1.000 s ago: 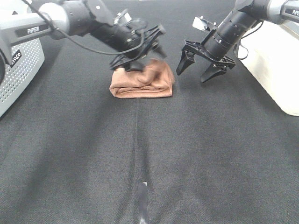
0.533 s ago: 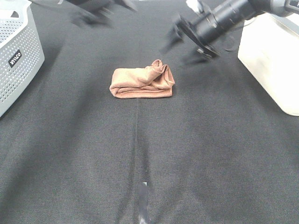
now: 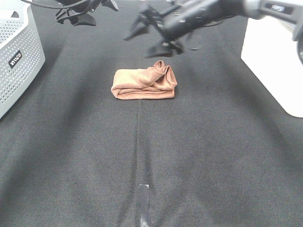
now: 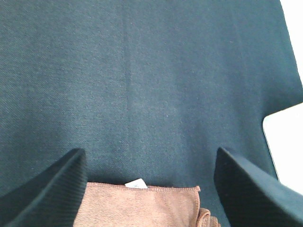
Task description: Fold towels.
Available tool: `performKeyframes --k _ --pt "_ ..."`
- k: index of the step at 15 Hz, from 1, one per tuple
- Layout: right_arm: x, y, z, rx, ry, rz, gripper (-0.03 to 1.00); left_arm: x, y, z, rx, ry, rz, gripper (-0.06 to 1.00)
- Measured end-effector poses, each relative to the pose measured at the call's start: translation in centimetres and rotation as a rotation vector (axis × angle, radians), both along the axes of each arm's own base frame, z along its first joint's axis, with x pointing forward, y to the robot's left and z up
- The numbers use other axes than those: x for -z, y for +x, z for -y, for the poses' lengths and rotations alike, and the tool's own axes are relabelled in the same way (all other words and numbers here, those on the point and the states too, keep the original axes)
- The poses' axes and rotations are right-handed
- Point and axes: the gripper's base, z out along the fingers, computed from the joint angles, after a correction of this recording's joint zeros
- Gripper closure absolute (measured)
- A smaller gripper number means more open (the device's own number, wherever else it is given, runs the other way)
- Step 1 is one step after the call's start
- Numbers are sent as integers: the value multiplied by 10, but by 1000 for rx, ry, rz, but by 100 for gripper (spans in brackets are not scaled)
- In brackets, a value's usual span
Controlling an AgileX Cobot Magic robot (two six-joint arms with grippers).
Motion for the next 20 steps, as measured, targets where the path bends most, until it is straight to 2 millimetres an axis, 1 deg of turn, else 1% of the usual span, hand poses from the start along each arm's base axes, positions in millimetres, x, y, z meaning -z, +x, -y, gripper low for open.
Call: performKeyframes --k 1,3,4,5,8,9,10,11,12,14,16,17,20 --pt "11 2 -2 4 21 -27 20 0 0 0 0 0 0 23" --pt "46 5 3 7 10 -95 20 0 0 0 0 0 0 23" --pt "58 7 9 3 2 -129 20 0 0 0 0 0 0 23" --pt "66 10 21 12 3 -164 20 0 0 0 0 0 0 23" --pt "73 18 66 30 -13 -211 20 0 0 0 0 0 -1 23" --pt "73 19 76 27 -23 -225 20 0 0 0 0 0 -1 23" --pt "73 19 76 27 -23 -225 20 0 0 0 0 0 -1 23" --pt "75 18 87 13 -44 -243 20 0 -1 0 4 1 -7 23" --pt "75 17 89 -4 -51 -253 20 0 -2 0 14 10 -21 23" --pt "65 14 92 -27 -71 -241 20 -4 -8 0 43 42 -50 23" --pt "36 12 95 -35 -119 -173 20 -17 -20 -4 105 137 -83 23" --pt "19 10 98 -32 -169 -140 20 -29 -29 -7 139 194 -105 23" --pt "-32 0 115 29 -386 -65 20 -56 -58 -19 207 344 -217 23"
